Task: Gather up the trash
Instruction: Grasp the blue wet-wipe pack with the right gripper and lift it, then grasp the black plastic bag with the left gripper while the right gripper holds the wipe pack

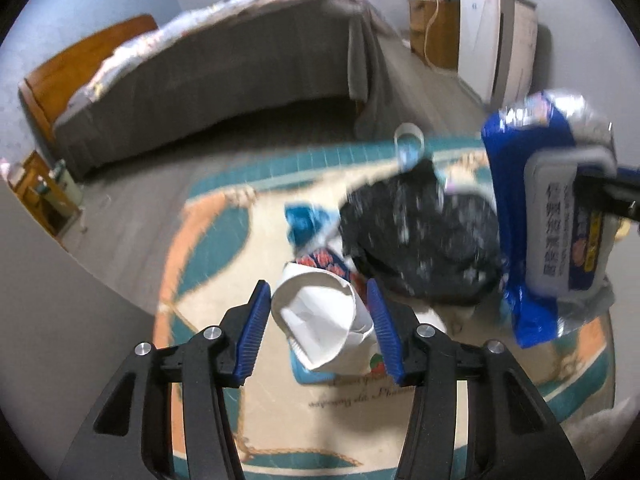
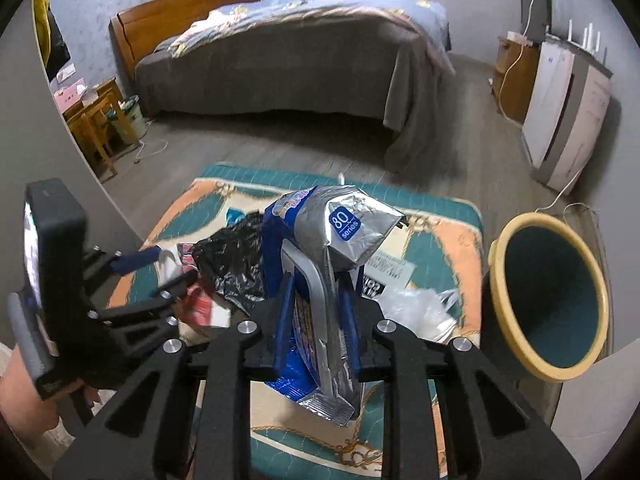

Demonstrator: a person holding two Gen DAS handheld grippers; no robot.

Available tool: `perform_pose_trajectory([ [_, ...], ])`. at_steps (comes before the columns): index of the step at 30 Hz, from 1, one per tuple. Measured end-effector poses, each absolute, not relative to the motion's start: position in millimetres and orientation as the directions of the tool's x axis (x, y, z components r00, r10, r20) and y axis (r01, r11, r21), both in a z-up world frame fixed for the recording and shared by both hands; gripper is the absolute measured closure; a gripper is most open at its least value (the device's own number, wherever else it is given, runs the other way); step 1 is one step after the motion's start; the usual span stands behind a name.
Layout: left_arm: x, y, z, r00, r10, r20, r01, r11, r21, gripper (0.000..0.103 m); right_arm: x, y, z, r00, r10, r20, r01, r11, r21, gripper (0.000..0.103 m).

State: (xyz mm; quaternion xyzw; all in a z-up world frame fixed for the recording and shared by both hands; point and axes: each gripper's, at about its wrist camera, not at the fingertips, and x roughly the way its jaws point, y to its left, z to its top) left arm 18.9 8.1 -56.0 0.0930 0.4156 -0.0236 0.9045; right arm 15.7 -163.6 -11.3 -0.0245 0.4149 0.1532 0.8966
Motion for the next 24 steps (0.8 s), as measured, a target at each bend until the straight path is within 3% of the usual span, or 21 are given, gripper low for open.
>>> perform_pose_trajectory([
  [1, 18, 8, -48, 0.669, 0.029, -0.742, 0.118, 0.982, 0.145, 0.052, 16, -166, -7, 0.618, 0.254, -0.744, -0.292, 0.953, 0.083, 0.081],
  [2, 17, 7, -38, 0.688, 0.02, -0.726, 0.118, 0.983, 0.139, 0.065, 17, -167, -3, 0.623, 0.254, -0.74, -0.291, 0.953, 0.082, 0.081],
  [3, 18, 8, -33, 0.693, 0.012, -0.721, 0.121, 0.984, 0.132, 0.09, 16, -168, 0, 0.631, 0.251, -0.734, -0.288, 0.954, 0.079, 0.081],
  [10, 21, 1, -9, 0.735, -0.026, -0.677, 0.142, 0.983, 0.116, 0.097, 20, -176, 14, 0.664, 0.242, -0.707, -0.274, 0.959, 0.07, 0.081],
  [17, 33, 11, -38, 0.676, 0.013, -0.736, 0.122, 0.984, 0.13, 0.097, 20, -176, 13, 0.667, 0.24, -0.705, -0.28, 0.958, 0.061, 0.081],
  [19, 36, 19, -53, 0.629, 0.024, -0.777, 0.103, 0.988, 0.114, 0.093, 19, -175, 12, 0.666, 0.239, -0.706, -0.28, 0.958, 0.06, 0.081],
  [20, 36, 21, -58, 0.612, 0.028, -0.791, 0.095, 0.989, 0.109, 0.078, 19, -175, 12, 0.665, 0.239, -0.707, -0.281, 0.958, 0.06, 0.081],
  [21, 37, 25, -65, 0.59, 0.029, -0.807, 0.083, 0.992, 0.096, 0.054, 19, -174, 11, 0.664, 0.239, -0.708, -0.283, 0.957, 0.058, 0.081],
  [23, 34, 28, -77, 0.566, 0.047, -0.823, 0.062, 0.993, 0.099, 0.026, 19, -171, 11, 0.663, 0.237, -0.71, -0.285, 0.957, 0.054, 0.081],
  [24, 32, 28, -81, 0.558, 0.05, -0.828, 0.066, 0.992, 0.104, 0.026, 19, -171, 11, 0.661, 0.239, -0.711, -0.286, 0.956, 0.055, 0.081],
])
